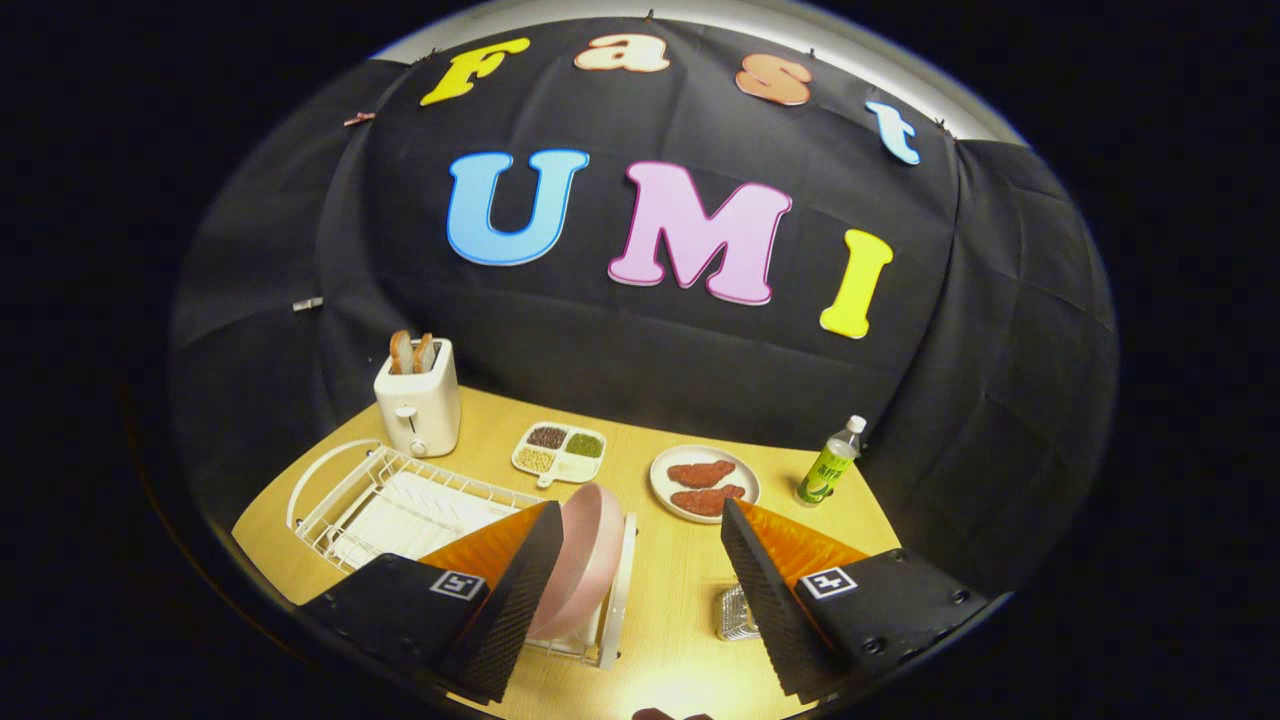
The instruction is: Take the plate from the dish rack, then take the spoon from the basket and place it into the plate.
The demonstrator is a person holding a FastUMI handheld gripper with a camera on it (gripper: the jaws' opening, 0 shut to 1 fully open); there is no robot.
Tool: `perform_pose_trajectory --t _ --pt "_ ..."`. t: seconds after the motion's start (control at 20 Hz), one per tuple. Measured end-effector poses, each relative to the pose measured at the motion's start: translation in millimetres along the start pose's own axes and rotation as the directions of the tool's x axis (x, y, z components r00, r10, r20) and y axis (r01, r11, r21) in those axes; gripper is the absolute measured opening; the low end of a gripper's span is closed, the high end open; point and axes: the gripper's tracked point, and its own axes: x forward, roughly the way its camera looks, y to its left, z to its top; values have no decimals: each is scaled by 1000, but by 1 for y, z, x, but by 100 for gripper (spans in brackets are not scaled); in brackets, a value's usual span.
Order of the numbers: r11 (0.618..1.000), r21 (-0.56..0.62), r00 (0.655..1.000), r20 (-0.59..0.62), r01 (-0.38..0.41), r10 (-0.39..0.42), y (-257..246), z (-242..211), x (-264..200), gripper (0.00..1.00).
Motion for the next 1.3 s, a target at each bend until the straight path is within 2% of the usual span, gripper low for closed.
perform_pose_trajectory --t 0.15,0.3,0.5,0.55,0.7,0.75,0.85,1.05,1.3 --pt "999 35 991 -131 27 -22 7 -26 29 98" --pt "996 57 978 -199 70 -57 5 -38 43 95" --pt "990 91 957 -282 105 -76 5 -58 54 76" --pt "988 106 951 -300 112 -75 7 -61 56 66" --pt "978 182 936 -350 103 -34 24 -73 63 50" --pt "974 196 931 -364 112 -33 27 -76 62 38" --pt "971 185 926 -369 154 -77 22 -76 63 28" --pt "973 146 931 -346 179 -120 29 -69 64 25" --pt "984 81 956 -261 161 -135 33 -39 62 25"
